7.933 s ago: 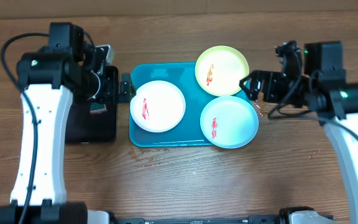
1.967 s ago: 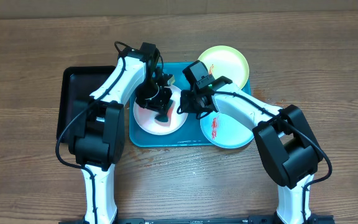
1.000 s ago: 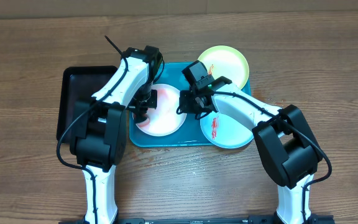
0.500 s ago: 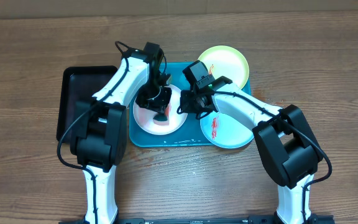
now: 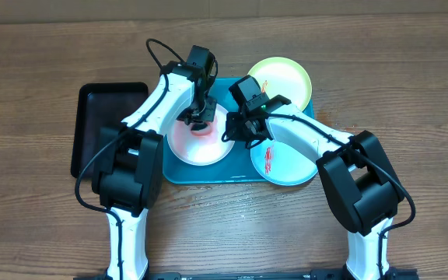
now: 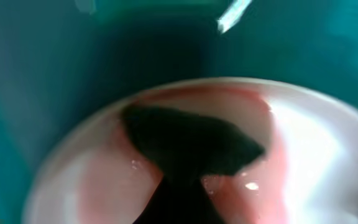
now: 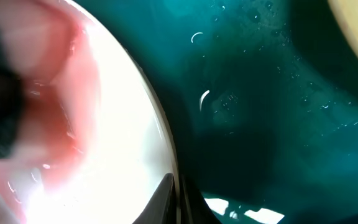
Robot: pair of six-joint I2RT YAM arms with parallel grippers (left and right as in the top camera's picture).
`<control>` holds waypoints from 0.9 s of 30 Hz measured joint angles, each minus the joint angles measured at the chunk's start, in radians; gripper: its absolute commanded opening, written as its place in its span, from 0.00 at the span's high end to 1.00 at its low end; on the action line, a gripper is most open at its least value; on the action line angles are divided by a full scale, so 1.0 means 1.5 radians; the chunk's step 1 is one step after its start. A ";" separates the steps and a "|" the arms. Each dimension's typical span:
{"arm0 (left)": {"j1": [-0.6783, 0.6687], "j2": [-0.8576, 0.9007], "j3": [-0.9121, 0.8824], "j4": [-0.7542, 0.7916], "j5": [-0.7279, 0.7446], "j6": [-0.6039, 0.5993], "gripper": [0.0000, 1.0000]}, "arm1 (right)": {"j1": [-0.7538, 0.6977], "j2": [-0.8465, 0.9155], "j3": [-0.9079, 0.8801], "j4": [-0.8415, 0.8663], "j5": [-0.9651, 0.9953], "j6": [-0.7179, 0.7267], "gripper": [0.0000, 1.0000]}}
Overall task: Clean dirty plates on tray and stack at the side
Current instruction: 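Scrub the white plate's red smear with the sponge in circles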
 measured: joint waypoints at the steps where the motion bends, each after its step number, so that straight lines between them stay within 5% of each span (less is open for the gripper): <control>1: -0.001 0.000 0.000 -0.007 -0.027 -0.003 0.96 | 0.000 0.000 0.000 0.000 0.000 0.000 0.95; 10: 0.000 0.000 0.005 -0.052 -0.100 -0.017 0.96 | 0.000 0.000 0.000 0.004 -0.001 0.000 0.95; 20: 0.011 0.000 0.014 -0.035 0.203 0.092 0.96 | -0.001 0.000 0.000 0.001 0.001 0.000 0.95; 27: 0.006 0.000 0.014 -0.123 0.271 0.143 0.96 | -0.001 0.000 0.000 0.001 0.001 -0.001 0.95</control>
